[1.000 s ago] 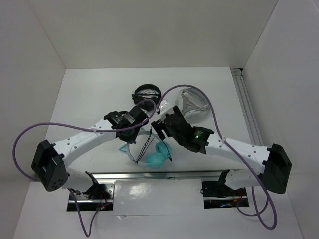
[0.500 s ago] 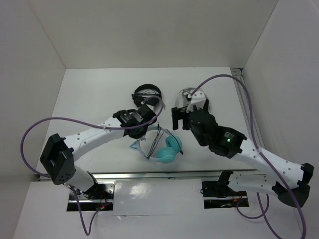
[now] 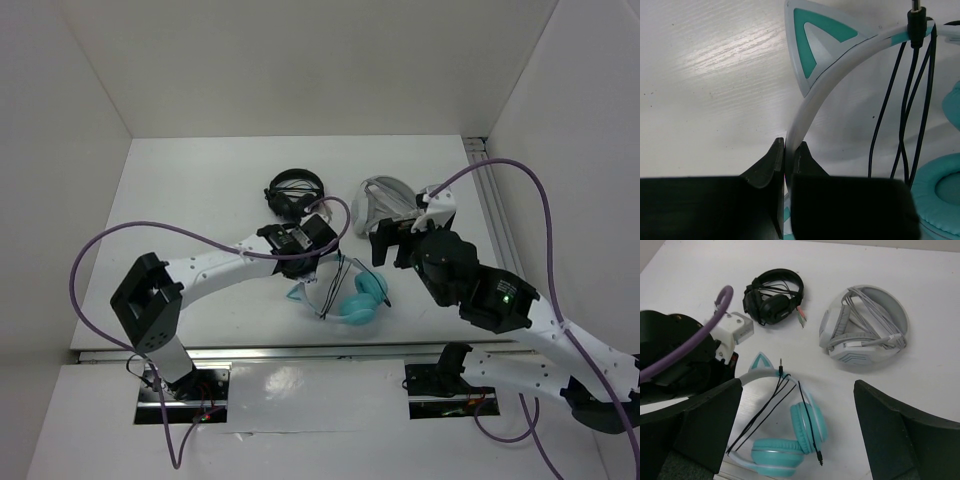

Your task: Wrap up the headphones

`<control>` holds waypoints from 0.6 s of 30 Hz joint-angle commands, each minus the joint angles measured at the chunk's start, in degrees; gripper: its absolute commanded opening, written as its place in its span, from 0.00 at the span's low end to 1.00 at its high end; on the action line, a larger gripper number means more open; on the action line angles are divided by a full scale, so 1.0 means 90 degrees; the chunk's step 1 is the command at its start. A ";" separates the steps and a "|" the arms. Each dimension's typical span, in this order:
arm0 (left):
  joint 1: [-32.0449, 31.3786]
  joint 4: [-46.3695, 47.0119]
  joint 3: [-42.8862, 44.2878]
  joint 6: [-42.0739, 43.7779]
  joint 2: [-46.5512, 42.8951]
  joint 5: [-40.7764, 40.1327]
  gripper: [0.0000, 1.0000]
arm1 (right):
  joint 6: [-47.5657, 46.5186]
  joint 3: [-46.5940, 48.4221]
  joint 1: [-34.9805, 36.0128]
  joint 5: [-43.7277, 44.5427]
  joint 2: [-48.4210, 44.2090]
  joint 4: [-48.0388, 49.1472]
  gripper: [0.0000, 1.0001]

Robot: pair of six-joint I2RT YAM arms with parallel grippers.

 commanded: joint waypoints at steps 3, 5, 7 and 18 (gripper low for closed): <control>0.0125 0.0348 -0.0021 -0.0333 -0.0874 0.0002 0.00 | 0.0100 -0.0096 -0.0011 -0.0029 -0.0081 -0.0158 1.00; 0.0184 0.0348 -0.0109 -0.0333 -0.1021 0.0079 0.00 | 0.0100 -0.0174 -0.0011 -0.0088 -0.0082 -0.0090 1.00; 0.0184 0.0270 -0.0168 -0.0265 -0.1100 0.0002 0.00 | 0.0158 -0.0233 -0.0011 -0.0146 -0.0082 -0.0031 1.00; 0.2834 -0.0258 -0.0035 -0.0675 -0.1852 -0.0330 0.00 | 0.0159 0.0000 -0.0011 -0.0342 -0.0140 -0.0091 1.00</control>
